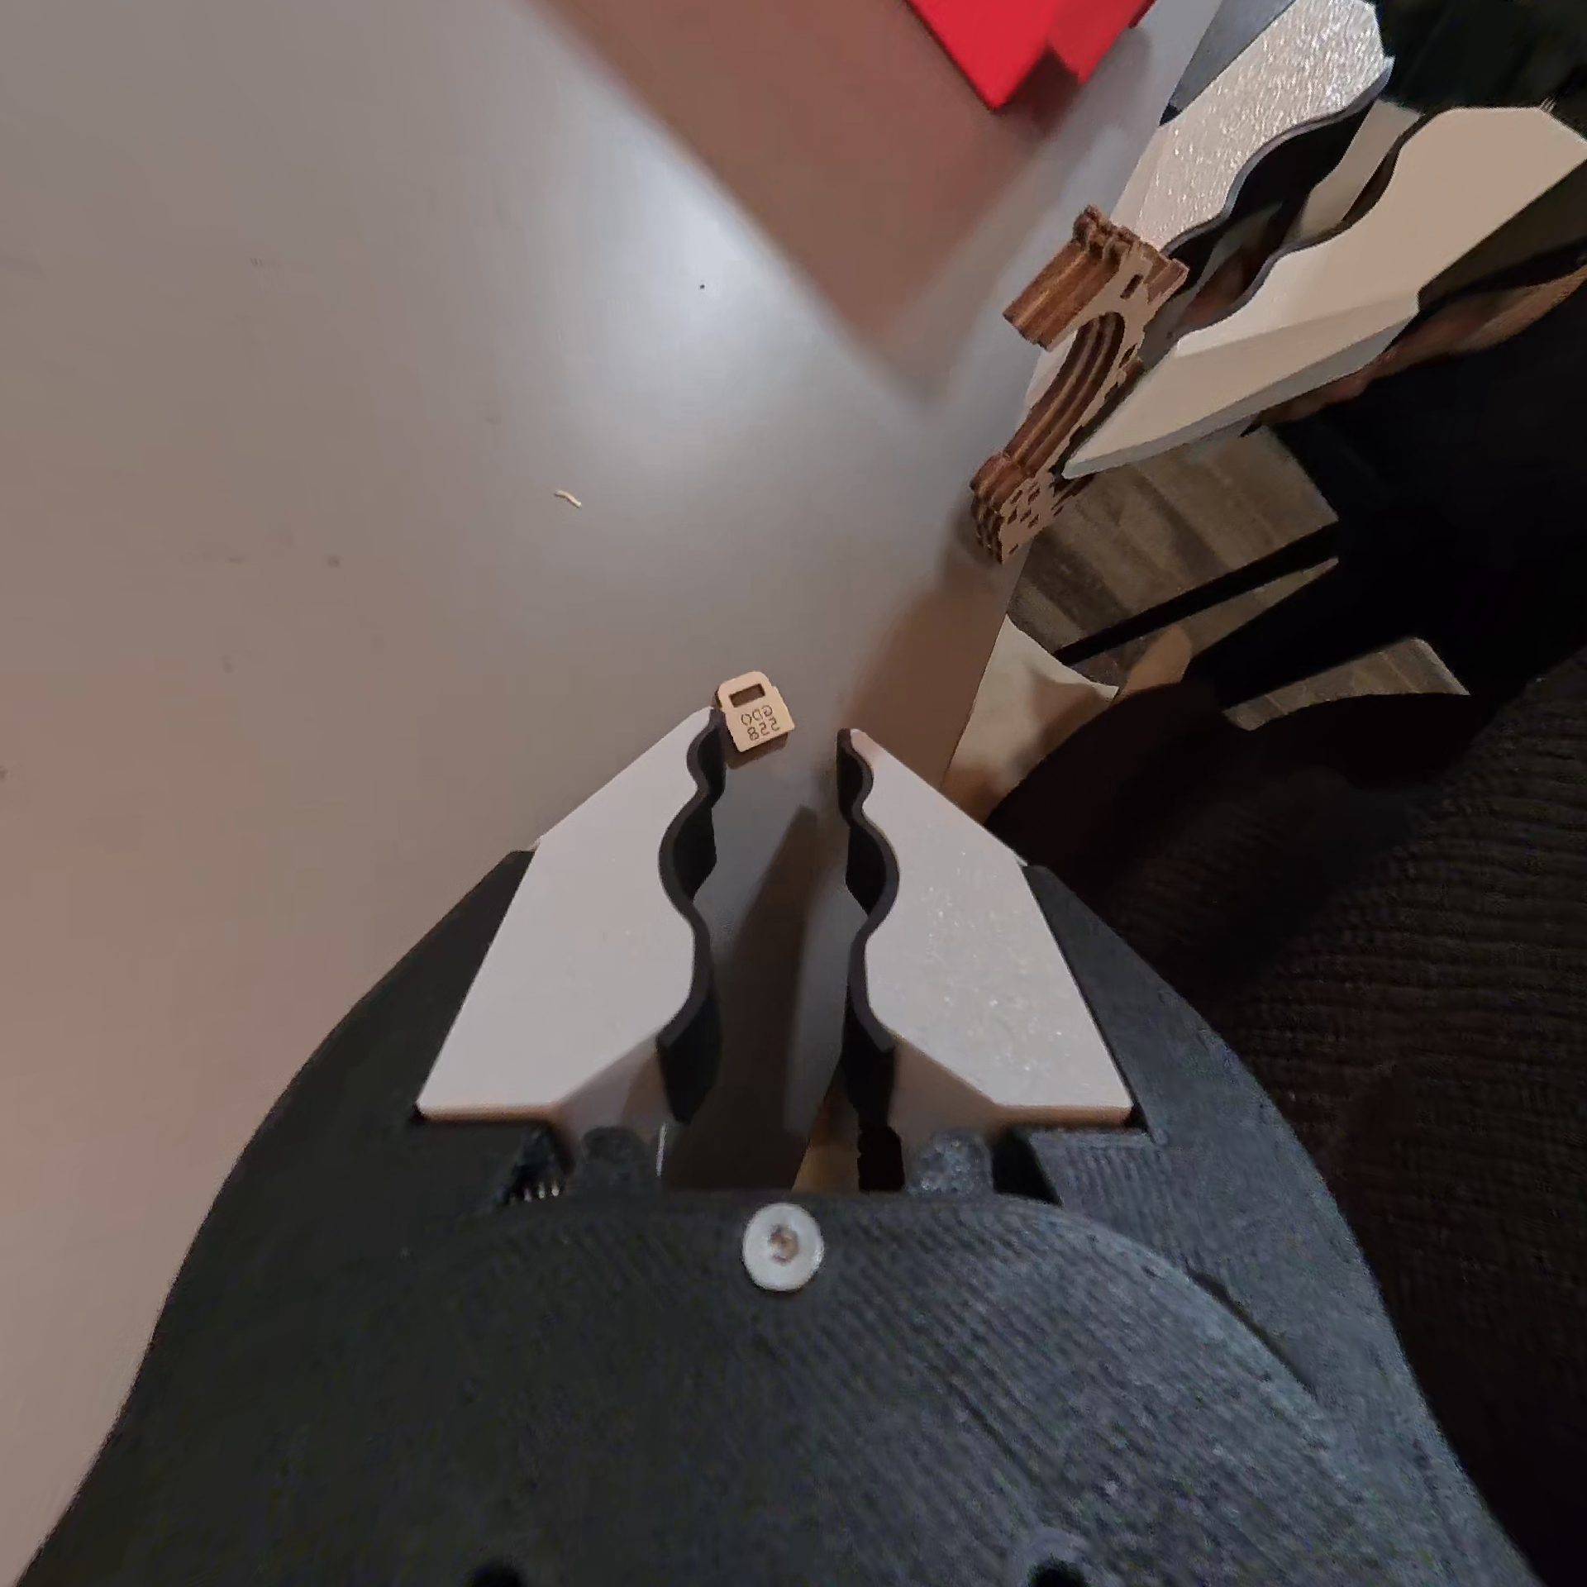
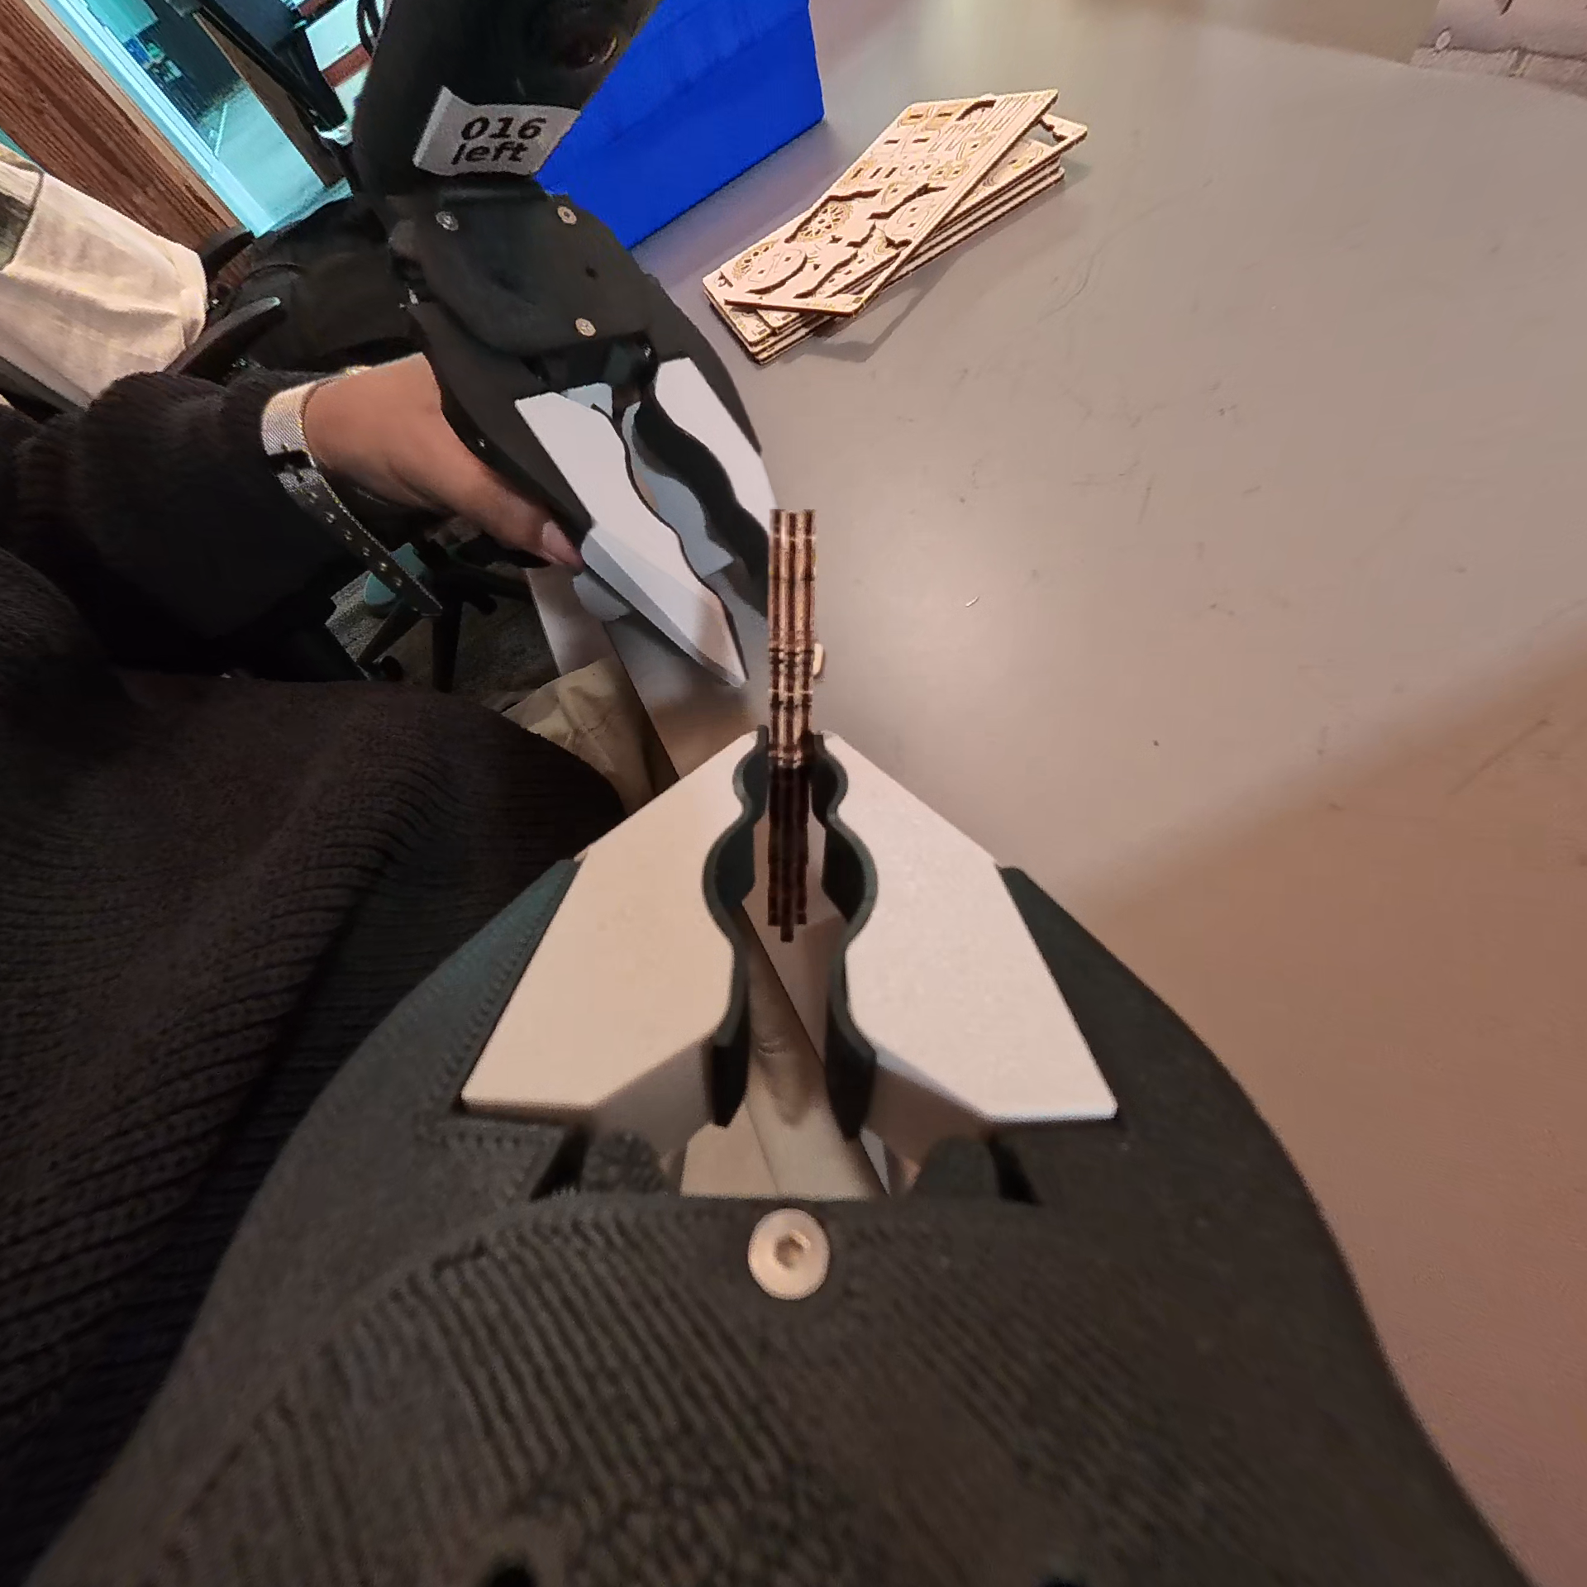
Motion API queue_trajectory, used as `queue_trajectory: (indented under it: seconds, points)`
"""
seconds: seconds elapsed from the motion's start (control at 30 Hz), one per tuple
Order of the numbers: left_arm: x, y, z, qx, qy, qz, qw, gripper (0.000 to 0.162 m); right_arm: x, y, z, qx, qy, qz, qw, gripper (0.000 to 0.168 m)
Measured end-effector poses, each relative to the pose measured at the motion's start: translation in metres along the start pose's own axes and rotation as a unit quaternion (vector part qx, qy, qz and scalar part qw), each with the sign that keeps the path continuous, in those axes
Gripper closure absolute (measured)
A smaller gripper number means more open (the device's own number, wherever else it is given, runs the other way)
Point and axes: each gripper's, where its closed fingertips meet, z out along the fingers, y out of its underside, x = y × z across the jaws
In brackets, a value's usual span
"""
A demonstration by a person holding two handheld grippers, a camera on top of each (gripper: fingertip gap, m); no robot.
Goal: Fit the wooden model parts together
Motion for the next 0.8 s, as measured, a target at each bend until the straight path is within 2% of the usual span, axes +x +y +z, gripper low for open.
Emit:
queue_trajectory:
  seconds: [0.03, 0.27, 0.43, 0.8]
  points:
    - [0.0, -0.001, 0.001, 0.002, -0.002, 0.002, 1.0, 0.137, 0.0, 0.0, 0.0, 0.001, -0.001, 0.001, 1.0, 0.161]
    - [0.003, -0.007, 0.011, 0.002, -0.021, 0.027, 0.999, 0.136, 0.001, -0.001, -0.001, 0.002, 0.006, -0.003, 1.0, 0.161]
    - [-0.002, -0.005, 0.011, -0.016, -0.067, 0.072, 0.995, 0.147, 0.002, -0.001, -0.003, 0.002, 0.012, -0.007, 1.0, 0.161]
    - [-0.002, -0.006, 0.009, -0.003, -0.065, 0.09, 0.994, 0.148, 0.005, -0.001, -0.005, 0.001, 0.018, -0.012, 1.0, 0.161]
